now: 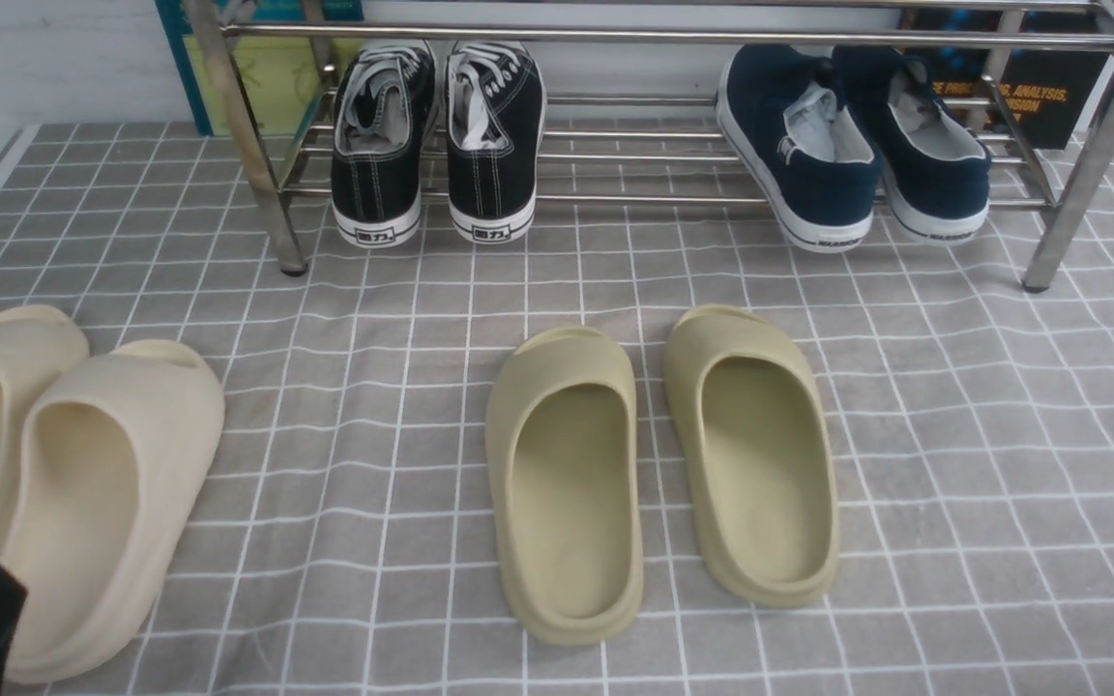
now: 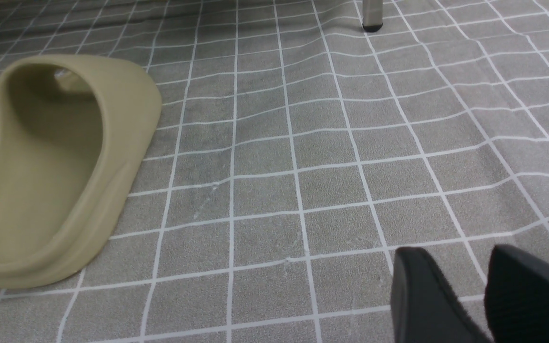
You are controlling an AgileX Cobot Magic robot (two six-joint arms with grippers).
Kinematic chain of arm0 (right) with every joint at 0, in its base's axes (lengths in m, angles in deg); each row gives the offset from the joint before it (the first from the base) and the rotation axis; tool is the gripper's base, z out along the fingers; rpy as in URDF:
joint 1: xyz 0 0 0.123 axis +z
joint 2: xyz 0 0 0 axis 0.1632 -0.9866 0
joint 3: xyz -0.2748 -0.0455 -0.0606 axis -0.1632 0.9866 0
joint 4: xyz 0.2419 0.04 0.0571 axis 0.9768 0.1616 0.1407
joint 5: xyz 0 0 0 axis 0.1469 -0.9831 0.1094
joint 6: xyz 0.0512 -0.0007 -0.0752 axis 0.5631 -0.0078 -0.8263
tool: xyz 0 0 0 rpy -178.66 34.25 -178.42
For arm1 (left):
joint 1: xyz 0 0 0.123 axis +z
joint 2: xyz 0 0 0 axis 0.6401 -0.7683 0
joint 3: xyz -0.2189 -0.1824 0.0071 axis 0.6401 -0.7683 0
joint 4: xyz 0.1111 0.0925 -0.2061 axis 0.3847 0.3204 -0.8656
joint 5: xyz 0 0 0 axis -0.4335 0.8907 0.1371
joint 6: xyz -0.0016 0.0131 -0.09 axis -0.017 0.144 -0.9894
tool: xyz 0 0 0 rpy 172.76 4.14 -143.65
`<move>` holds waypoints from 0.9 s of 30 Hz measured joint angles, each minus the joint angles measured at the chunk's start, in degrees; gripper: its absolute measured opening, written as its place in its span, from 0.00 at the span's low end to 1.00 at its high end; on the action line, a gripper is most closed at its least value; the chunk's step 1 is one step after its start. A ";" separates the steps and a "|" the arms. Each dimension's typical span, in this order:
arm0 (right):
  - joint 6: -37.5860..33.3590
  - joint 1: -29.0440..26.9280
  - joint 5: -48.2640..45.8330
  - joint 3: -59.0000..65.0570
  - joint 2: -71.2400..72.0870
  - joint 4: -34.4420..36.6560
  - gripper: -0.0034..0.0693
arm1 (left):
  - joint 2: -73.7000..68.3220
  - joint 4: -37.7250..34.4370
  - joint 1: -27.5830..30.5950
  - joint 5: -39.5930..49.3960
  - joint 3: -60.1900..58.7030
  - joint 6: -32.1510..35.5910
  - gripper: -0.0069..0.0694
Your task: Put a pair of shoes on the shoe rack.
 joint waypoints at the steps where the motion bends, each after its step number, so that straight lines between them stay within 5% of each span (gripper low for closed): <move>1: 0.00 0.00 0.00 0.00 0.05 0.00 0.38 | 0.35 -0.56 1.37 2.24 -0.07 1.95 0.07; 12: 0.00 0.00 0.00 0.00 0.05 0.00 0.38 | 0.36 -10.75 2.69 17.97 -0.31 17.03 0.07; 27: 0.00 0.00 0.00 0.00 0.05 0.00 0.38 | 0.36 -12.85 2.69 18.28 -0.31 17.43 0.07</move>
